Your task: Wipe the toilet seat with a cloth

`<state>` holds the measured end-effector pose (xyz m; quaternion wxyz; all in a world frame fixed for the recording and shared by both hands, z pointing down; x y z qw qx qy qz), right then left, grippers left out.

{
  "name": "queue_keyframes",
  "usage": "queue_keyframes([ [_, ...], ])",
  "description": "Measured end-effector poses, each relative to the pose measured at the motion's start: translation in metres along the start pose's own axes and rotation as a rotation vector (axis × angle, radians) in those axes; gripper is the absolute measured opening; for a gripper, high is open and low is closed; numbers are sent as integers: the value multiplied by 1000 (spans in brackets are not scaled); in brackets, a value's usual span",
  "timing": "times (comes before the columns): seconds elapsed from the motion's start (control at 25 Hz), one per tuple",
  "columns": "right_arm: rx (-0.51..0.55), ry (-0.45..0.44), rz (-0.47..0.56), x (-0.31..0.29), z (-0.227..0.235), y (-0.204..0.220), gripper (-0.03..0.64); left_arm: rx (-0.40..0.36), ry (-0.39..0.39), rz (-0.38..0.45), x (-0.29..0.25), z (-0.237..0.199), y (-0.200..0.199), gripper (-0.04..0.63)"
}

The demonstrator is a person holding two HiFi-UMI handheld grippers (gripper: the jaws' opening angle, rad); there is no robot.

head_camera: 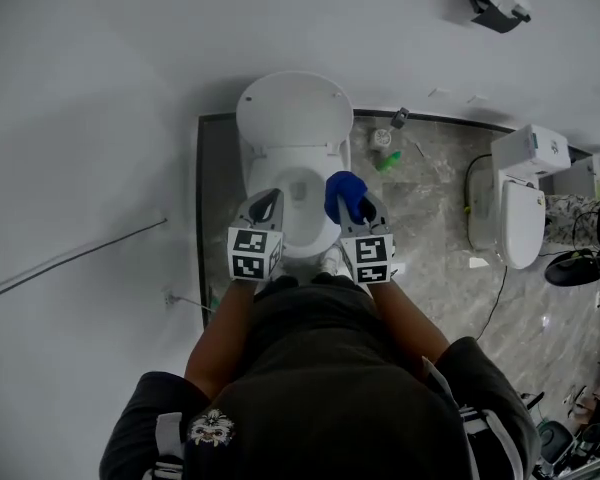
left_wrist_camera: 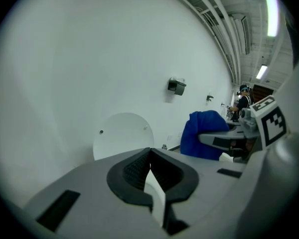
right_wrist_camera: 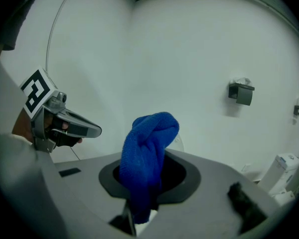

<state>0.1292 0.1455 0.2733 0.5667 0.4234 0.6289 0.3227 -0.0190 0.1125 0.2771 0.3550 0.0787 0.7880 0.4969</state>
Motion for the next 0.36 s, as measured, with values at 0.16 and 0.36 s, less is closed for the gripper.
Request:
queue_keyframes([
  [0.16, 24, -5, 29, 10, 5, -8, 77, -29, -7, 6, 0, 14, -11, 9],
  [0.36, 108, -2, 85, 8, 14, -25, 77, -46, -15, 34, -12, 17, -30, 9],
])
Point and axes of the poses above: the fingertips, and each gripper's own axes: x backward along the fingers, z to its right, y out of its underside, the point moved 2 cm from there along x, backward along the fingers, and after that the axes turned 11 degrees about y, right-handed, at the moved point
